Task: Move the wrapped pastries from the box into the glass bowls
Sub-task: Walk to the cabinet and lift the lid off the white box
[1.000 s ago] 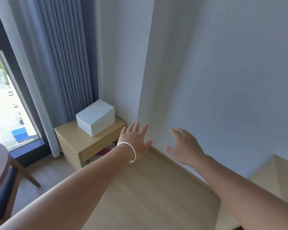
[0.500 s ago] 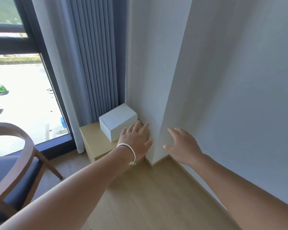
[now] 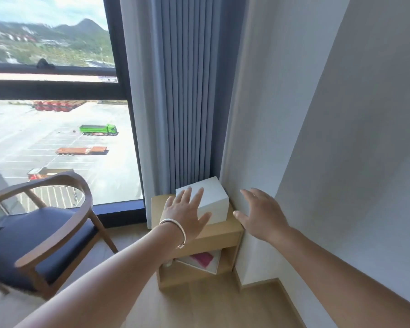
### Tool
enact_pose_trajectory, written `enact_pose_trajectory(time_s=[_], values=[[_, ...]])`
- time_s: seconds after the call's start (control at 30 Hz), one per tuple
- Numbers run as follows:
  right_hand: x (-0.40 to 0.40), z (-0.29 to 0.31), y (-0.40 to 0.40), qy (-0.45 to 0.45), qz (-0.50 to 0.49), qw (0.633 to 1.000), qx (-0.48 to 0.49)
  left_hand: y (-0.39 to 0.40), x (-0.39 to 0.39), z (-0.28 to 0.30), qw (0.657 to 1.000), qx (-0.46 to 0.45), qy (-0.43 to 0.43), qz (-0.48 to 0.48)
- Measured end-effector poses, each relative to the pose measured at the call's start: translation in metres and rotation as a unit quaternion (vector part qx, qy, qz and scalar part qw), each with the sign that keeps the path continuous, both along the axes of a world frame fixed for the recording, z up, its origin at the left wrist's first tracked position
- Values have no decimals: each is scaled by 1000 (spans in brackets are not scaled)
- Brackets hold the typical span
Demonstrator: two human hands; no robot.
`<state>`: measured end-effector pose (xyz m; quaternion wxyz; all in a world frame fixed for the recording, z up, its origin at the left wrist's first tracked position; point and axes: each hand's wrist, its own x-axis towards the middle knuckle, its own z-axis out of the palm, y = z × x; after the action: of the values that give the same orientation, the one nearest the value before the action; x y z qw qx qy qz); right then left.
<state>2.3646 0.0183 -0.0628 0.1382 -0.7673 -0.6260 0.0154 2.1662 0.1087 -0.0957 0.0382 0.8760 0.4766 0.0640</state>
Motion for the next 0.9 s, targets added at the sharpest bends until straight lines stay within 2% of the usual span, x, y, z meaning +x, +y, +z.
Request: enact_pose_trajectory(time_s=[0.3,0.67,0.9], values=[[14,-23,97,12,78,997,-25,67,-1,-19,996,-27,16,81],[21,-34,312,-31,103,993,-58,289,-2,-42,992,-49,-26,115],[31,-45,409,-90,119,985,-82,370,3,-65,988,-85,-37,120]])
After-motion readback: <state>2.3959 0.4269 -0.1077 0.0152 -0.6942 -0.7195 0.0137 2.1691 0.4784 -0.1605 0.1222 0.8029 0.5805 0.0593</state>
